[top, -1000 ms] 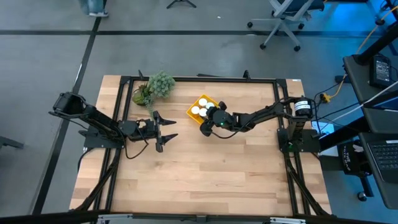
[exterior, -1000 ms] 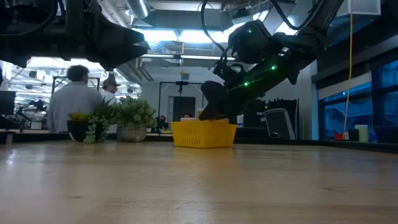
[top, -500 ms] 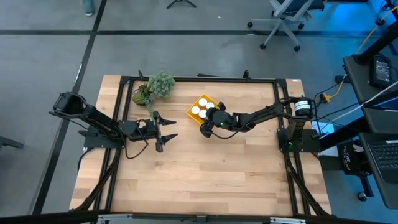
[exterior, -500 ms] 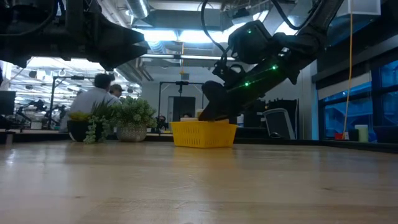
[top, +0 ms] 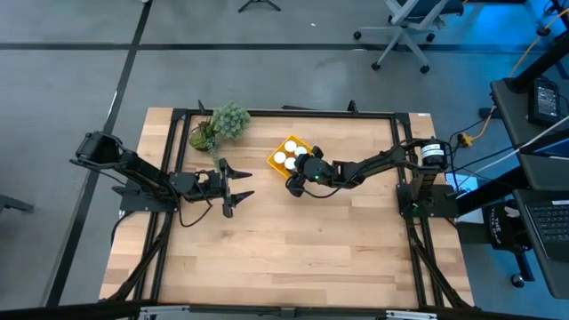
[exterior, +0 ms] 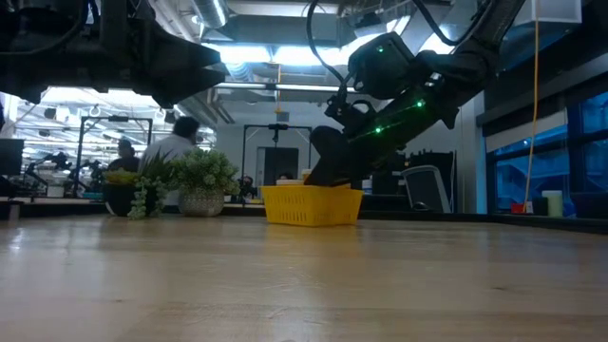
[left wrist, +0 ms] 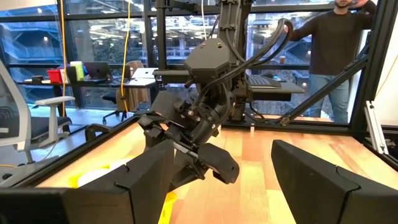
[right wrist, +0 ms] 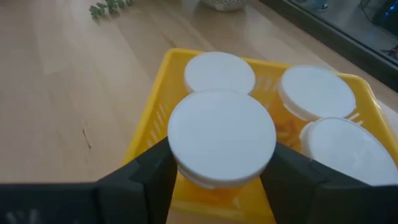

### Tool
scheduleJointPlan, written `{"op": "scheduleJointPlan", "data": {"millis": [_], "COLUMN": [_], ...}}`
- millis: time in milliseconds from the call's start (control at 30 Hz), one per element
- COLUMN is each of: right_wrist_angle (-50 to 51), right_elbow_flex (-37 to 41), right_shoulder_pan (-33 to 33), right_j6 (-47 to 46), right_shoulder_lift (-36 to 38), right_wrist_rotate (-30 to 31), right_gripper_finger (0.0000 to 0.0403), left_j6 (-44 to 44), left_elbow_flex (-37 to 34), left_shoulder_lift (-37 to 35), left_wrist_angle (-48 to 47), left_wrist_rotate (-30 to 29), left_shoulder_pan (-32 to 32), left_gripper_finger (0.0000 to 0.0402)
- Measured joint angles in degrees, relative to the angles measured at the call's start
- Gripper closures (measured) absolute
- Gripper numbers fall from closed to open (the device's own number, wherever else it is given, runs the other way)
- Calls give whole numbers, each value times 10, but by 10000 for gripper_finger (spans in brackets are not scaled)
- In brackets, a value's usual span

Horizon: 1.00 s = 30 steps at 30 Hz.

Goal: Pick and place pill bottles into a basket
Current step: Put the orange pill bottle into the yellow bin

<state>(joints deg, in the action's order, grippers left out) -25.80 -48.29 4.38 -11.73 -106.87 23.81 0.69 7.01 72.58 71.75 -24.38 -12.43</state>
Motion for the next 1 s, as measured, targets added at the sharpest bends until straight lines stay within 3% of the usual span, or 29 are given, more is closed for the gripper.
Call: {"op": "scheduleJointPlan", "data": {"millis": [700, 1000], "right_wrist_angle": [-6, -3], "right_elbow_flex": [0, -6], "right_shoulder_pan": [0, 0], "right_j6": [2, 18], "right_shoulder_lift": [0, 0], "right_wrist_rotate": [-1, -2], "right_gripper_finger": [147, 147], "left_j6": [0, 0], "left_elbow_flex": [0, 0], "left_shoulder_lift": [0, 0], "left_wrist_angle": [0, 0], "left_wrist_rotate": [0, 0], "left_shoulder_pan": [0, 0], "left_gripper_finger": [137, 137]}}
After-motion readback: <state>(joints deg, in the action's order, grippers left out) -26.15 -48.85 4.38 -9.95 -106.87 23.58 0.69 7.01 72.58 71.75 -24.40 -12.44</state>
